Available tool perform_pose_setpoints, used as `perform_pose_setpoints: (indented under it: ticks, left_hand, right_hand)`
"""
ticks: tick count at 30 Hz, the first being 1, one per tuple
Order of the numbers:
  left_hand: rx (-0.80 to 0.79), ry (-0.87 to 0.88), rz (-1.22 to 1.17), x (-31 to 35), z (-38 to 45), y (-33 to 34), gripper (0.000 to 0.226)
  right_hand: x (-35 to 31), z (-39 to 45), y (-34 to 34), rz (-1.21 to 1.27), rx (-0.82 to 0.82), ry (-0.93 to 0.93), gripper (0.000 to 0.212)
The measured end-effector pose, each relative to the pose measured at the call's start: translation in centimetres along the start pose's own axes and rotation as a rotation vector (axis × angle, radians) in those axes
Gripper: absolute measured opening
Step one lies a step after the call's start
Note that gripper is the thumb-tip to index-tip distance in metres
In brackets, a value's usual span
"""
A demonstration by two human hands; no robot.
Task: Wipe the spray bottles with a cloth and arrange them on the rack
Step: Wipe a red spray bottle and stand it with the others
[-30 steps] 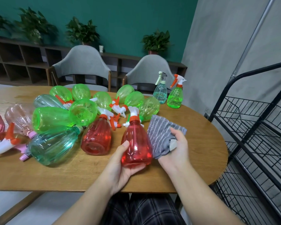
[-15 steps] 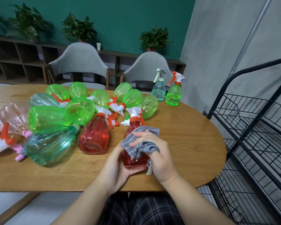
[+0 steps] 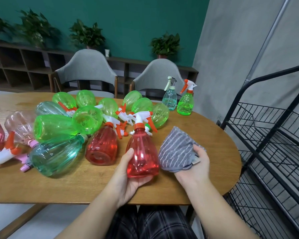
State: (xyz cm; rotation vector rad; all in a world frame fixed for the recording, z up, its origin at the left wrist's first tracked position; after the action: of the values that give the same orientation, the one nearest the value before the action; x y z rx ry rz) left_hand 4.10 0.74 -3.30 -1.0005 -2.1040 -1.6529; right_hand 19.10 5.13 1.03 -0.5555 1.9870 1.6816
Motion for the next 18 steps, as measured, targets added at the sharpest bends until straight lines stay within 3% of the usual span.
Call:
perform_pose_setpoints:
  ticks: [4, 7, 9, 13, 18]
  left_hand:
    - [-0.054, 0.000, 0.041, -0.1, 0.0, 0.1, 0.053]
    - [-0.043, 0.010, 0.091, -0.2, 0.2, 0.1, 0.052]
    - [-0.032, 0.012, 0.111, -0.3, 0.4, 0.0, 0.051]
    - [-0.022, -0.001, 0.104, -0.3, 0.7, -0.1, 0.052]
    - [-0.056, 0.016, 0.126, -0.3, 0.5, 0.1, 0.054]
  right_hand:
    - [0.7, -0.1, 2.3, -0.285, -0.197, -0.056, 0.024]
    - [1.5, -0.1, 3.3, -0.781, -0.315, -0.279, 0.035]
    - [2.3, -0.6, 3.9, -0.965, -0.476, -0.366, 0.043]
    - [3.2, -1.2, 3.9, -1.106, -0.751, -0.542, 0.053]
    - [3.0, -1.8, 3.4, -1.184, -0.988, -0.738, 0.040]
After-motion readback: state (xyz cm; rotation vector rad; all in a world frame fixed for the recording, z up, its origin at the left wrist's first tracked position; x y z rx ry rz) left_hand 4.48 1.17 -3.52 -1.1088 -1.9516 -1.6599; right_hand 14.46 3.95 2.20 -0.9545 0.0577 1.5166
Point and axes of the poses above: each hand's wrist, its own z-axis towards the middle knuckle, its own y-axis out of the palm, x = y × z, the point moved 4 cm from there along z, towards the middle knuckle, and after that the axes turned 12 degrees about -y, right-handed, at the moved point
